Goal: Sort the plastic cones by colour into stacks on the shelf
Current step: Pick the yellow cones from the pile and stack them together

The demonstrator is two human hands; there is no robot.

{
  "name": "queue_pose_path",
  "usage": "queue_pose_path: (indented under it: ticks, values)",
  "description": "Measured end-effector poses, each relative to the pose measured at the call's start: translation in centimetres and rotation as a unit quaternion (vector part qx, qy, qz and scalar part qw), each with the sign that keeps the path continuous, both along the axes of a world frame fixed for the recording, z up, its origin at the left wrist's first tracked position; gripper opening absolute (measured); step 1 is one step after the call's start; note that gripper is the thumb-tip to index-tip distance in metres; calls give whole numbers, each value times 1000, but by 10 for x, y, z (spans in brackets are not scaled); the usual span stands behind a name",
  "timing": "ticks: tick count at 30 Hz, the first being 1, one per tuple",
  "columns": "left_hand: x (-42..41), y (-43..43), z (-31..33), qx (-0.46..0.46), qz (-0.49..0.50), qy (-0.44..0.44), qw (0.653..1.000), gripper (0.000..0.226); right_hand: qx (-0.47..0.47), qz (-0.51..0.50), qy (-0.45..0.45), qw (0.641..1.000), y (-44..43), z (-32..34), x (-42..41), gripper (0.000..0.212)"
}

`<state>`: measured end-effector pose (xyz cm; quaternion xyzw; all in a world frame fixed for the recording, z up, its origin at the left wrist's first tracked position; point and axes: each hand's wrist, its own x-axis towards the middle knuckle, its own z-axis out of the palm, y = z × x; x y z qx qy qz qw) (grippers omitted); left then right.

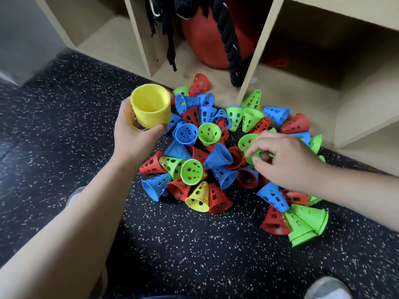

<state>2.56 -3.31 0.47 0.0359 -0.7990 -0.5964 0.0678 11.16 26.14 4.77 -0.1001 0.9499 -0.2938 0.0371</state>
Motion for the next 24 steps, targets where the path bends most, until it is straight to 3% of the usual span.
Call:
queue_pose_path:
  ticks: [3,9,14,20,22,24]
  values:
    - [2,-2,-6,3,1,-2,1000,68,14,-9,-23,1000,-33,-30,7,5]
    - [13,0,-20,22,-36,-11,999,67,143,26,-73,987,-97,-104,26,44]
    - [23,-8,-34,10,-38,-6,999,68,101,22,45,994,-110,-138,31,19]
    - [39,-27,-53,-5,-1,-27,1000,71,152,79,167,971,-85,-139,29,36]
    - [43,-31,-59,-14,-8,-34,999,71,102,62,185,975,-76,-130,26,27]
    - [45,-33,-62,-28,-24,-34,999,71,-9,7,186,982,-73,-111,20,18]
